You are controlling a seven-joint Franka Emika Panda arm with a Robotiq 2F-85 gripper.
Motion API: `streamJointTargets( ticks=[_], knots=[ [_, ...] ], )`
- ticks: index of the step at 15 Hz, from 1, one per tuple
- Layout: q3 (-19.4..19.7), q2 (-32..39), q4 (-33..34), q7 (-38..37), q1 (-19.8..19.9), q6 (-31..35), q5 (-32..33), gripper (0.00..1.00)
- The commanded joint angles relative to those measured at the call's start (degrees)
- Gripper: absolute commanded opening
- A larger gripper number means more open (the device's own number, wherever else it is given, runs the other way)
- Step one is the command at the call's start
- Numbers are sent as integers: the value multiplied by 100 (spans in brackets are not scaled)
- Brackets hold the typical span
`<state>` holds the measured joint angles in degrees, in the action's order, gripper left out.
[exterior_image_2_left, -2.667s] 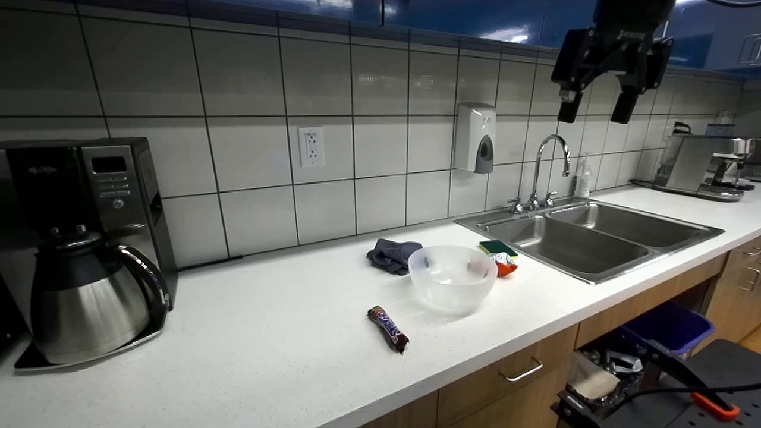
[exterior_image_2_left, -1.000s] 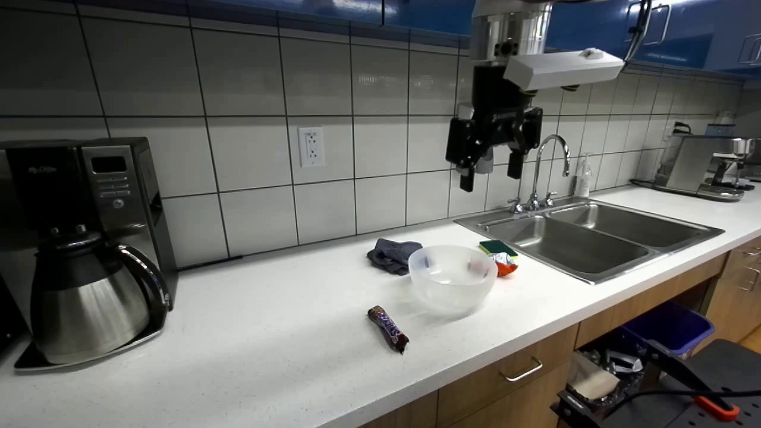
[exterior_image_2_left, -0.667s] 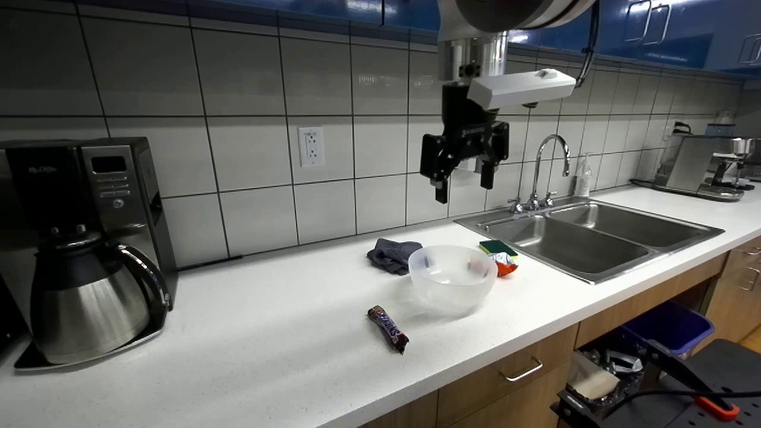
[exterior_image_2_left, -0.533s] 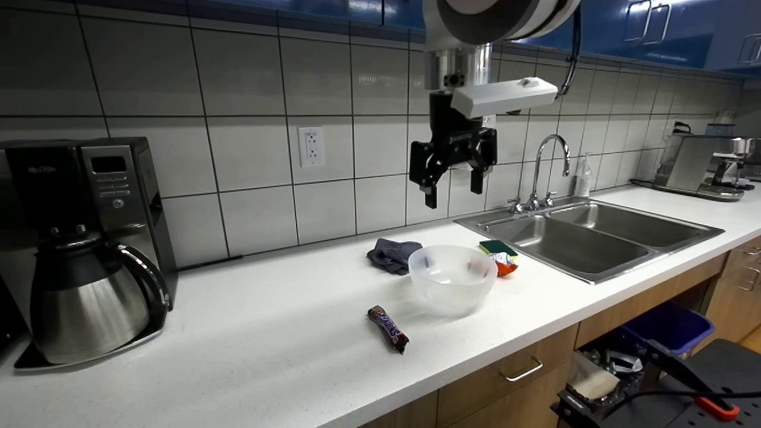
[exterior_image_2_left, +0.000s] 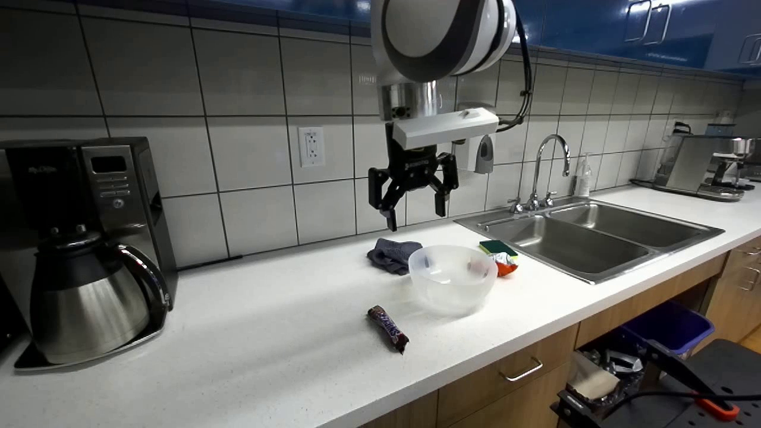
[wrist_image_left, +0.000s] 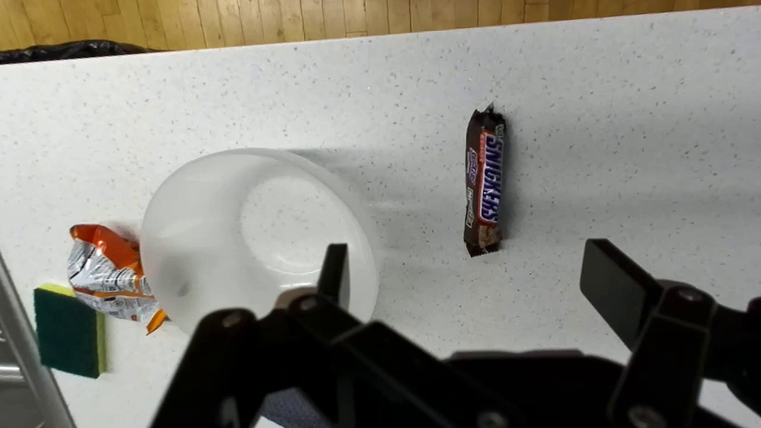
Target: Put the candy bar into the bowl
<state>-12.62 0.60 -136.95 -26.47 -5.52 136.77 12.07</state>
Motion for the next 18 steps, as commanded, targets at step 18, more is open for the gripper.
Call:
streamJointTargets(
  ticks=[18],
  knots=[
    [779, 2523, 1536, -441, -1057, 191, 157, 100]
  ],
)
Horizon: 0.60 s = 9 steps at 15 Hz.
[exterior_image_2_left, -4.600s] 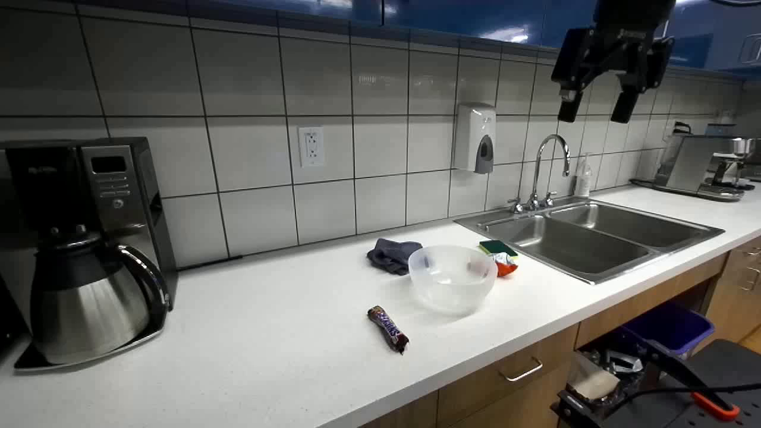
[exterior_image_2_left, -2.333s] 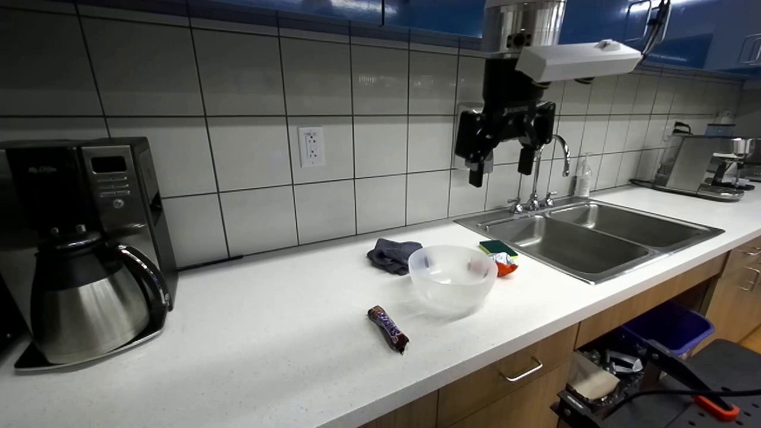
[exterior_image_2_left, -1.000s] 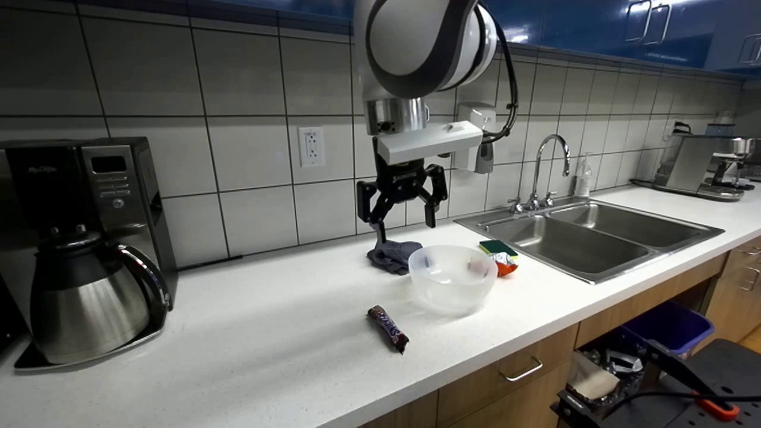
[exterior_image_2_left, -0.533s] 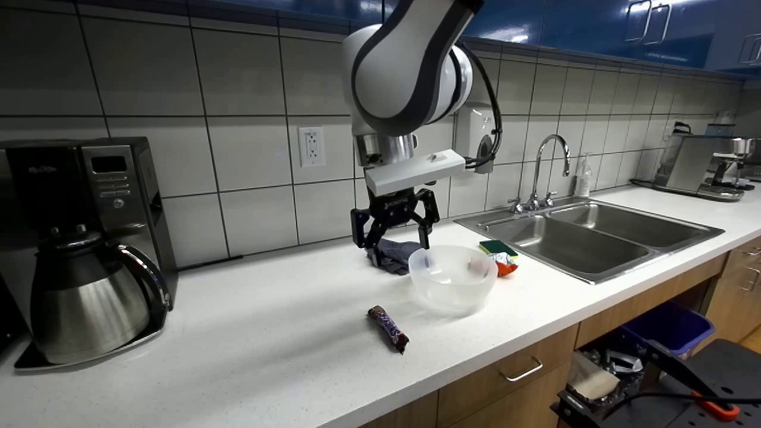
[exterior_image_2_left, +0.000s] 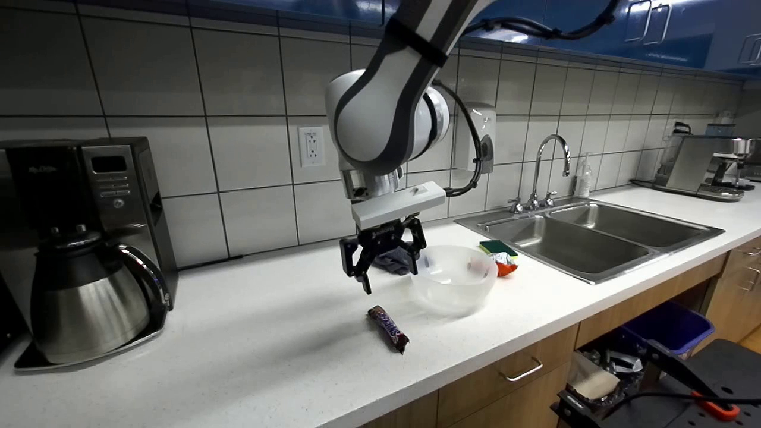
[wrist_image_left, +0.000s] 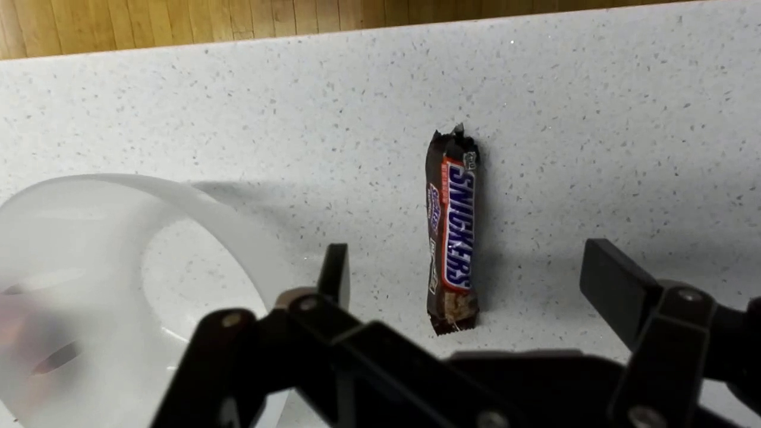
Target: Put the candy bar into the bowl
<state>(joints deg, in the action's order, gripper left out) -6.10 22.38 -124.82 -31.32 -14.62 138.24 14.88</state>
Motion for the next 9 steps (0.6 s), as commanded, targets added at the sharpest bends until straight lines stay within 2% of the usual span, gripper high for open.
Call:
streamJointTargets(
  ticks=[1, 9],
  knots=[
    [147, 440, 381, 66, -173, 69, -145, 100],
    [129, 949, 666, 545, -99, 202, -735, 100]
  ],
)
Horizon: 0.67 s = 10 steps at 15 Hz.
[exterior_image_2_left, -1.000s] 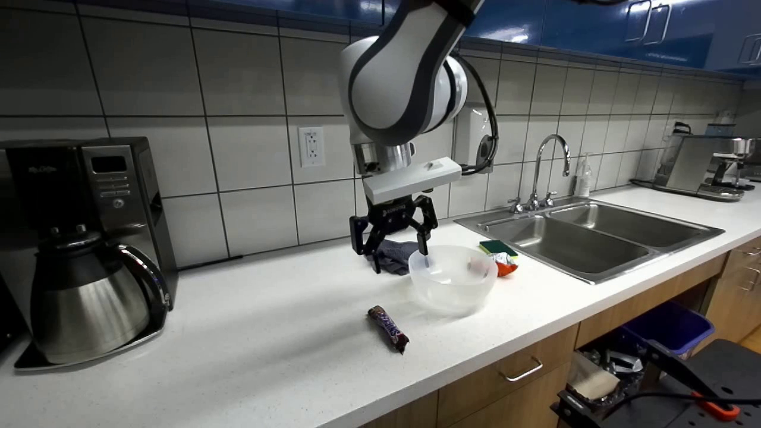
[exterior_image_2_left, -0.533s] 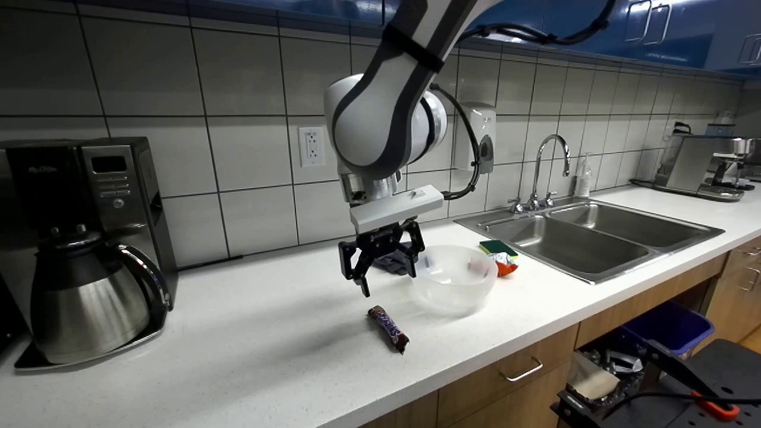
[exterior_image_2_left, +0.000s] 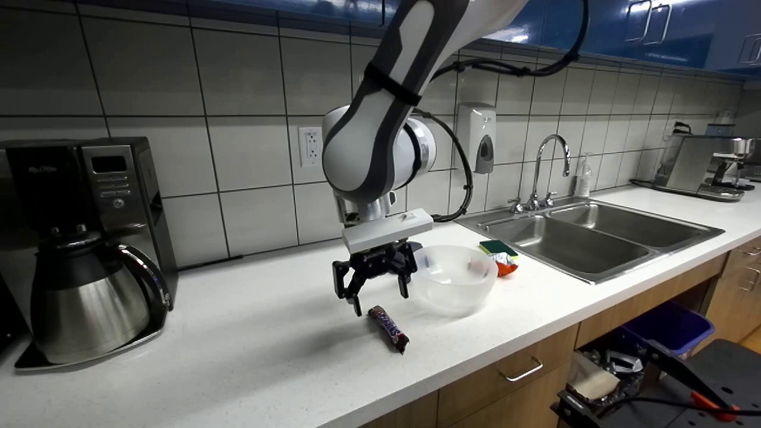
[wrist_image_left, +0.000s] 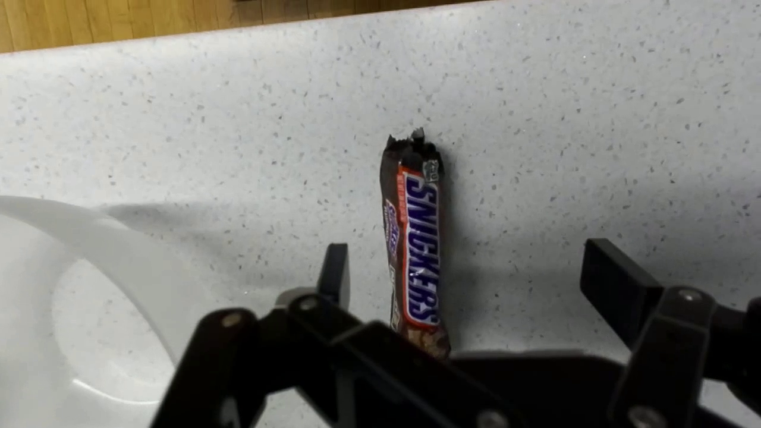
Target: Put the candy bar into the bowl
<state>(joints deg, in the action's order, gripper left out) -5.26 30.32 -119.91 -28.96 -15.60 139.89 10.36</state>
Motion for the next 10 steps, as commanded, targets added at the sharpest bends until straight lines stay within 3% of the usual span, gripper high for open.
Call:
streamJointTargets(
  ticks=[1, 10],
  knots=[
    [57, 194, 194, 346, 2, 50, -345, 100],
    [232, 285, 183, 317, -111, 50, -393, 100]
  ],
)
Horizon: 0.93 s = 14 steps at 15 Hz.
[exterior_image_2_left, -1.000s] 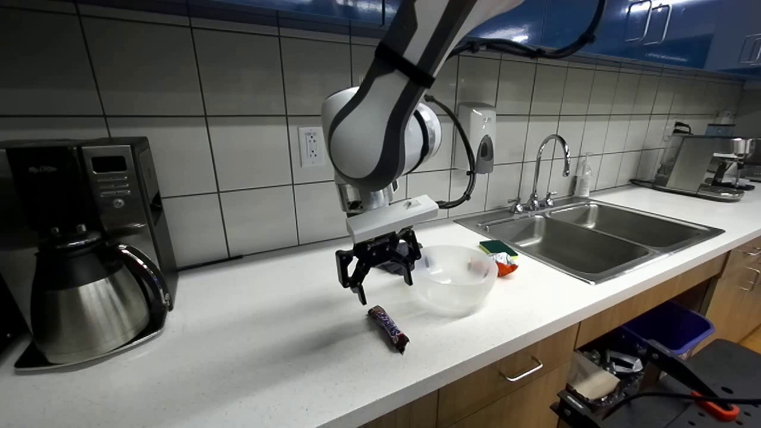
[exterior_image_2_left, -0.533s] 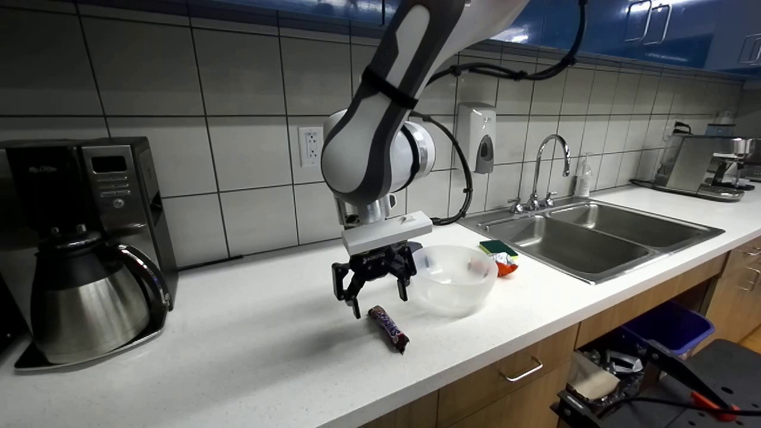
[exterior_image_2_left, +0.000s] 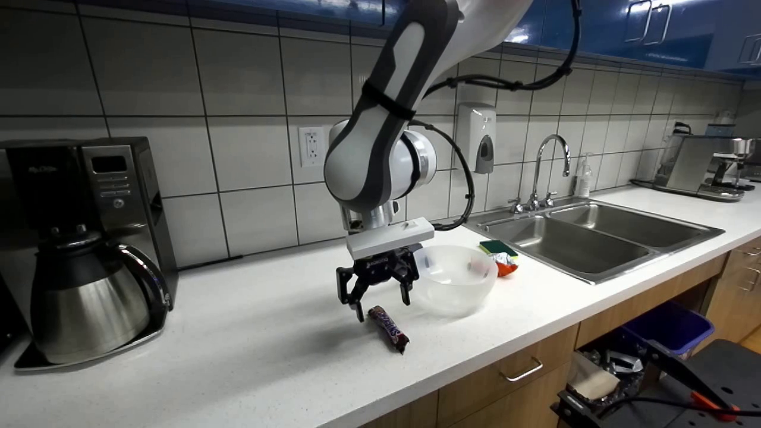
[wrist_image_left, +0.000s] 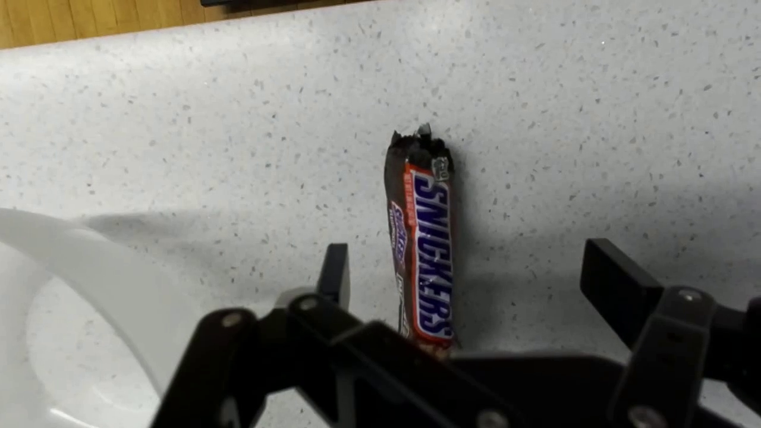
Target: Put the candy bar into the bowl
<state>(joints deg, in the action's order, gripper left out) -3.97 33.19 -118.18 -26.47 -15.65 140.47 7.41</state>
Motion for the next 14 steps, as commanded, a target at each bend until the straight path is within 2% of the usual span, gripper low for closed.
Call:
streamJointTargets(
  ticks=[1, 6, 14],
  knots=[
    [102, -2, 17, 85, -106, -8, -110, 100],
    [81, 109, 137, 161, -53, -110, -182, 100],
    [311, 573, 540, 235, 5, -143, -216, 100]
  ],
)
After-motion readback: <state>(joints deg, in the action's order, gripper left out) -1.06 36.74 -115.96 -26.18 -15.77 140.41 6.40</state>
